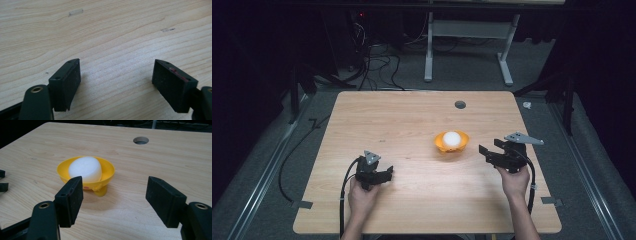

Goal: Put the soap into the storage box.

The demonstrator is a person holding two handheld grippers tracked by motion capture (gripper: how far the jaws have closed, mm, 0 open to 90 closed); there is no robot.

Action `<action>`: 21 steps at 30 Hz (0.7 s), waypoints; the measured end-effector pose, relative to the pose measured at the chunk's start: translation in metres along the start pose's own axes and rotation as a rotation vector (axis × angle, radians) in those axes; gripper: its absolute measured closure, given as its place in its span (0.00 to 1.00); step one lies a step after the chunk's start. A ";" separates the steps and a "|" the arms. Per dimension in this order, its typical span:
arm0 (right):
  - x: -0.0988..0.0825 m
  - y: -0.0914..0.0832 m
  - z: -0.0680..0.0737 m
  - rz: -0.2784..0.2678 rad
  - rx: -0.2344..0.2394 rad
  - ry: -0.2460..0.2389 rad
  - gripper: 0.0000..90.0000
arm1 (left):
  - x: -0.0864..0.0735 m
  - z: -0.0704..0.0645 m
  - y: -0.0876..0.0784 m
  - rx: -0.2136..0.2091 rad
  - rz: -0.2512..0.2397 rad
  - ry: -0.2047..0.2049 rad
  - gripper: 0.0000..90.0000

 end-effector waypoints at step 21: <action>-0.023 -0.001 0.005 0.013 0.021 0.015 0.34 | 0.000 0.000 0.000 0.001 0.000 0.000 0.26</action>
Point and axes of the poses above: each handheld gripper's, and its own axes: y roughly forward along the jaws, x roughly out of its top, z roughly to its left, the point moved 1 cm from there along y, roughly forward along the jaws, and after that the axes turned 6 degrees about -x, right-handed, at the moved point
